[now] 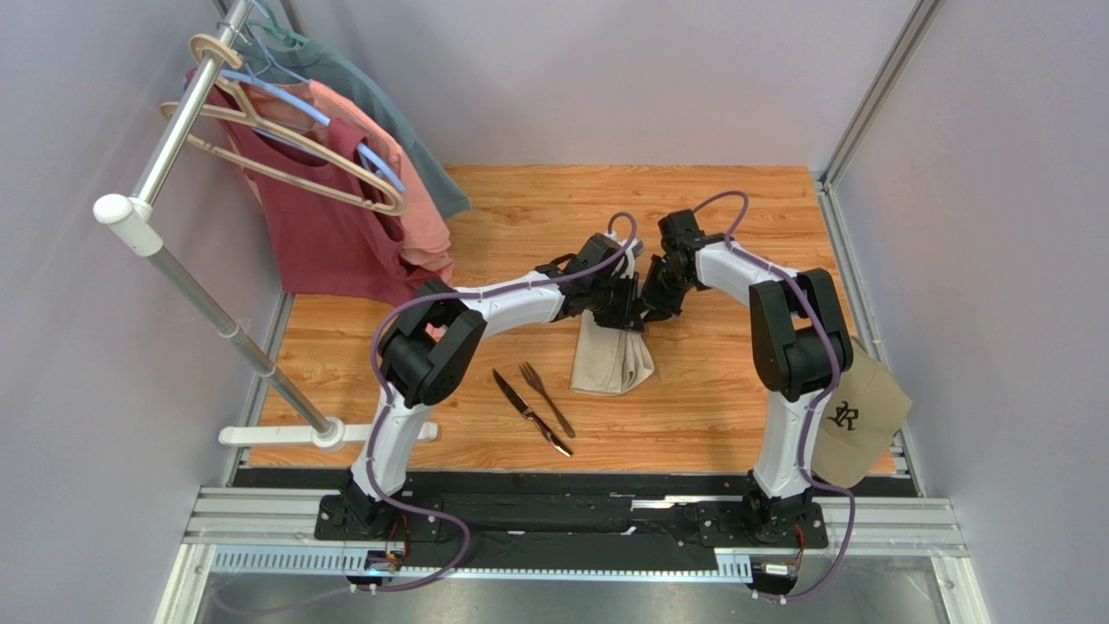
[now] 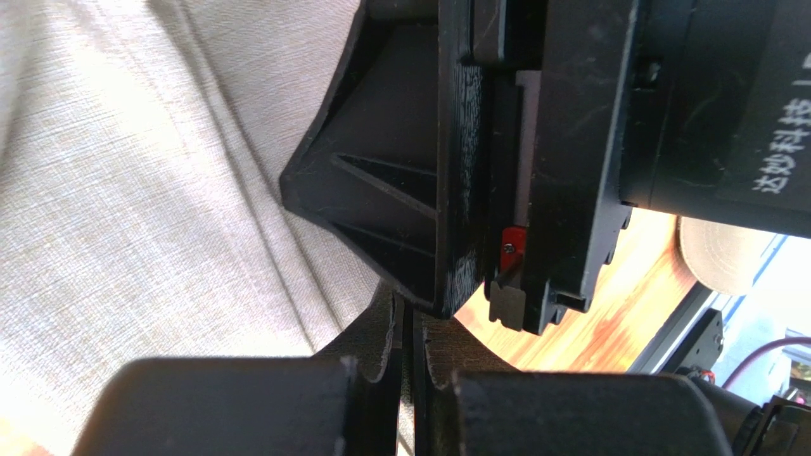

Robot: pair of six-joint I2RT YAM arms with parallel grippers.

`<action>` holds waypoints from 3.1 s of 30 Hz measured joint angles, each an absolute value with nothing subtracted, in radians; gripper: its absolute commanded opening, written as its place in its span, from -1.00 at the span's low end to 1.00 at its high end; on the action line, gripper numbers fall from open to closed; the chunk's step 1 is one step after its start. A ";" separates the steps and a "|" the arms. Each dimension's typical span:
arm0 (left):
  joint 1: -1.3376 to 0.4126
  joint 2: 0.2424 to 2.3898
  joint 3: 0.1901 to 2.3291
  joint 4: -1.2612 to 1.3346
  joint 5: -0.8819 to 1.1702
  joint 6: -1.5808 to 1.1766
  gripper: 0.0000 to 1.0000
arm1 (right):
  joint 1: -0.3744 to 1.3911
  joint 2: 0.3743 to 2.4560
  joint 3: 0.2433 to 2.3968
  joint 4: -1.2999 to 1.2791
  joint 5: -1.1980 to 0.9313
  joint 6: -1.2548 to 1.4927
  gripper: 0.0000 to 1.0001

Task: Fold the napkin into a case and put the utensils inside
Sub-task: Pick up the 2/3-rectangle-folded napkin at the center of the board.

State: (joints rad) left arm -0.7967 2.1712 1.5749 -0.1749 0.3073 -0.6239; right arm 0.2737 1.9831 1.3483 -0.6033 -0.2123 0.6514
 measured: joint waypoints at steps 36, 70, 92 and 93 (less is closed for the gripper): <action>-0.893 2.143 1.533 -0.128 0.097 -0.594 0.98 | 0.309 2.082 1.635 -0.993 0.070 0.604 -1.00; -1.040 2.154 1.478 0.018 -0.076 -0.342 0.88 | 0.293 2.106 1.663 -1.069 0.030 0.665 -1.00; -1.000 2.185 1.615 -0.144 -0.130 -0.424 0.08 | 0.247 2.072 1.570 -0.983 -0.071 0.632 -0.92; -0.999 2.188 1.621 -0.147 -0.127 -0.425 0.07 | 0.245 2.072 1.569 -0.979 -0.074 0.632 -0.92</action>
State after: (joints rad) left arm -0.9989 2.1880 1.6211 -0.1471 -0.1268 -0.4252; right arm 0.2447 2.0720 1.5692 -0.9794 -0.0738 0.6315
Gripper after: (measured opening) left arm 0.532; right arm 0.056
